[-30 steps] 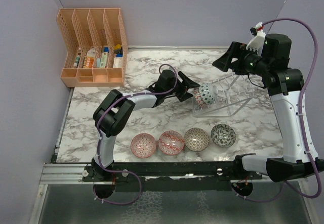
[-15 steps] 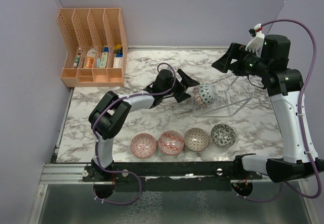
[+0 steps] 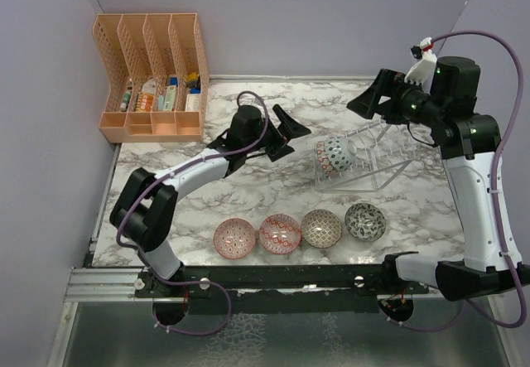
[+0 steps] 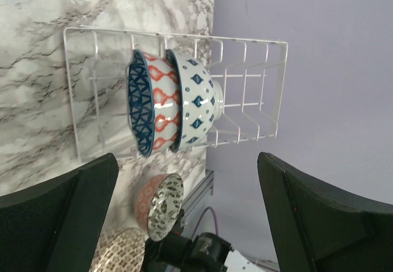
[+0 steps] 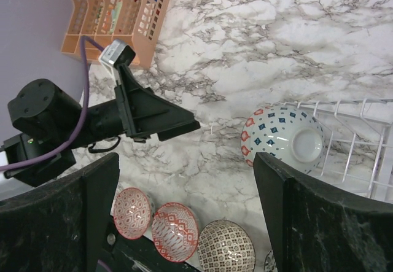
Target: Load the bowls into the dish rack
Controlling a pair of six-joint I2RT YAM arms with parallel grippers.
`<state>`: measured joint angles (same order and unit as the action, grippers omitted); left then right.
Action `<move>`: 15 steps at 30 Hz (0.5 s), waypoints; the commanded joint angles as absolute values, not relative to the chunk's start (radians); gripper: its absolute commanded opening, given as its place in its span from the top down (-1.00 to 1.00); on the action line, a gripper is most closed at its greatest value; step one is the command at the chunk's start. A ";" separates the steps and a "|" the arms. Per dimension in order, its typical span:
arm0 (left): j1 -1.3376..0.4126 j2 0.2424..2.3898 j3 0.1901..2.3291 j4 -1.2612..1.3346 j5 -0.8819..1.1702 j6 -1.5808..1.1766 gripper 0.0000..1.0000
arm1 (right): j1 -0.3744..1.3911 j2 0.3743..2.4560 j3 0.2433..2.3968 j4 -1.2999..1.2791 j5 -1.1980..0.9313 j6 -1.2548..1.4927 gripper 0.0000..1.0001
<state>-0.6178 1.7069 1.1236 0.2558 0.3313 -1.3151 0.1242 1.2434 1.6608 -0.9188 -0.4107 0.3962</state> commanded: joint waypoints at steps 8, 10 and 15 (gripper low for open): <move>-0.591 1.405 1.173 -0.402 0.294 -0.825 -0.99 | 0.120 1.237 1.773 -1.010 -0.361 0.426 -0.99; -0.591 1.379 1.196 -0.525 0.276 -0.763 -0.99 | 0.120 1.241 1.775 -1.014 -0.362 0.440 -0.99; -0.603 1.310 1.188 -0.774 0.258 -0.680 -0.78 | 0.120 1.248 1.763 -1.044 -0.359 0.464 -0.99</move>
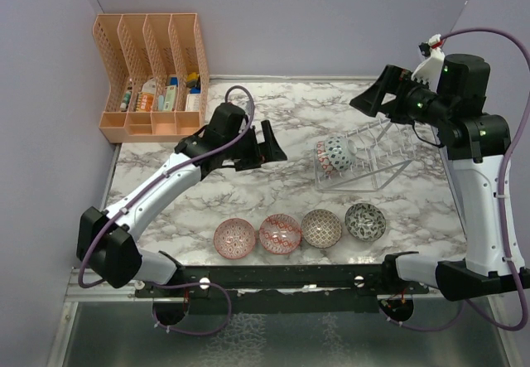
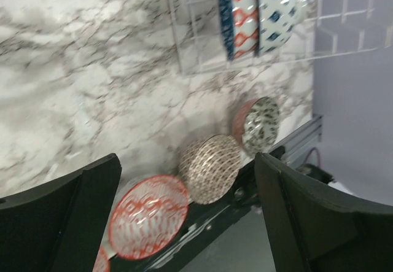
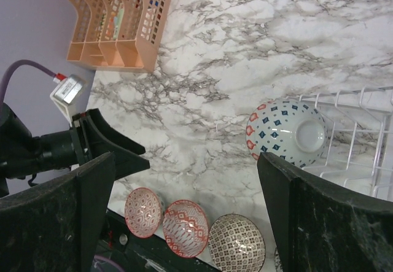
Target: Load the bowls into the dish rack
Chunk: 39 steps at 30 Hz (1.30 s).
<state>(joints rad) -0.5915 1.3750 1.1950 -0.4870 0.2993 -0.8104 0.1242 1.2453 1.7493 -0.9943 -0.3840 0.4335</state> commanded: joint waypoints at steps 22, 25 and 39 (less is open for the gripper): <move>-0.872 1.158 0.925 -0.838 0.092 -0.789 -0.42 | 0.119 1.225 1.601 -1.050 -0.477 0.460 -0.99; -0.943 1.157 0.924 -0.855 0.030 -0.801 -0.42 | 0.119 1.204 1.567 -1.041 -0.480 0.468 -0.99; -1.224 1.182 0.752 -0.712 -0.241 -0.917 -0.23 | 0.120 1.262 1.645 -1.075 -0.485 0.433 -0.97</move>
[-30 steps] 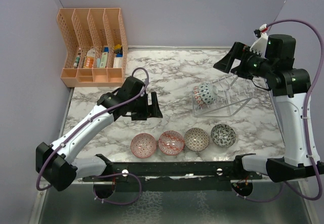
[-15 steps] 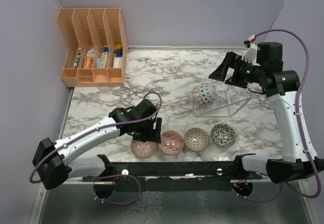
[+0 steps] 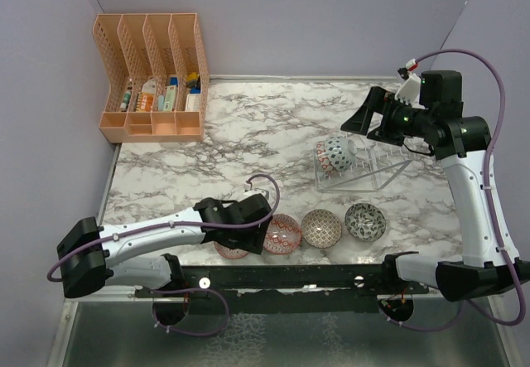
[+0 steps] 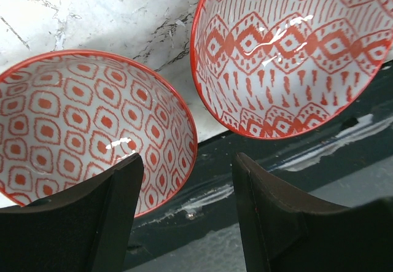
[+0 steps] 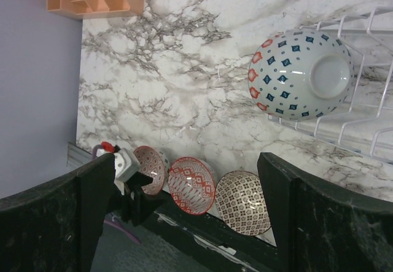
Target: Load the bowls into the dish rack
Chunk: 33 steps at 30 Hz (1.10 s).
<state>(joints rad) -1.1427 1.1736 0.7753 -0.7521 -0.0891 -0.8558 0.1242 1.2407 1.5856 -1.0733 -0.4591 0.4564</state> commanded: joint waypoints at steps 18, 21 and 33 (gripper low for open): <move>-1.294 1.186 0.643 -0.710 -0.365 -1.004 0.37 | 0.120 1.262 1.647 -1.069 -0.486 0.417 -0.96; -1.296 1.184 0.627 -0.703 -0.361 -1.006 0.54 | 0.120 1.256 1.644 -1.070 -0.482 0.416 -0.96; -1.298 1.170 0.684 -0.777 -0.409 -0.989 1.00 | 0.119 1.255 1.661 -1.045 -0.480 0.433 -0.96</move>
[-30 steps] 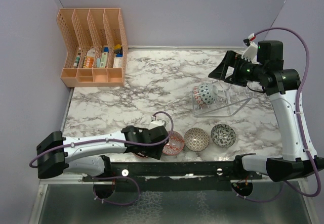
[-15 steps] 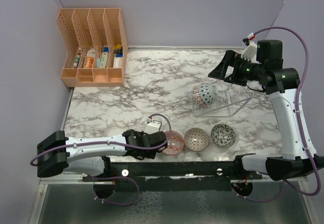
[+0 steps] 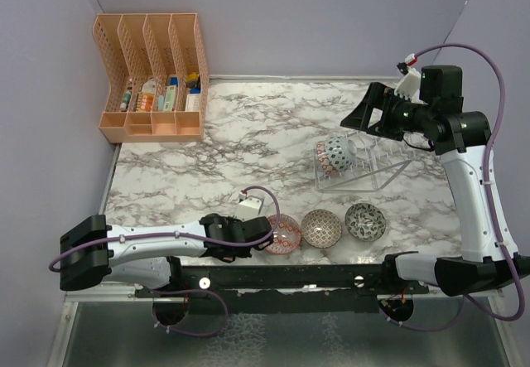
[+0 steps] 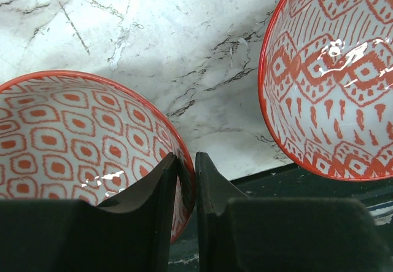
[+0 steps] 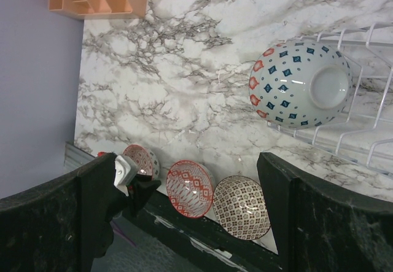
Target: Load the bowls into the dish rack
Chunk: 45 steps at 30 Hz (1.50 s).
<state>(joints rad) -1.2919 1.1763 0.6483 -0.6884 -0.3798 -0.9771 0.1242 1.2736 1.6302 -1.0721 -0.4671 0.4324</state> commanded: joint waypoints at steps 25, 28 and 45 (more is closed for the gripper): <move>-0.985 1.273 1.310 -0.423 -0.265 -0.725 1.00 | 0.120 1.344 1.947 -1.026 -0.483 0.475 -0.92; -0.943 1.301 1.349 -0.317 -0.188 -0.736 1.00 | 0.120 1.373 2.018 -1.030 -0.487 0.481 -0.92; -0.792 1.531 1.209 0.624 0.209 -1.362 1.00 | 0.110 1.453 2.167 -0.856 -0.582 0.625 -0.99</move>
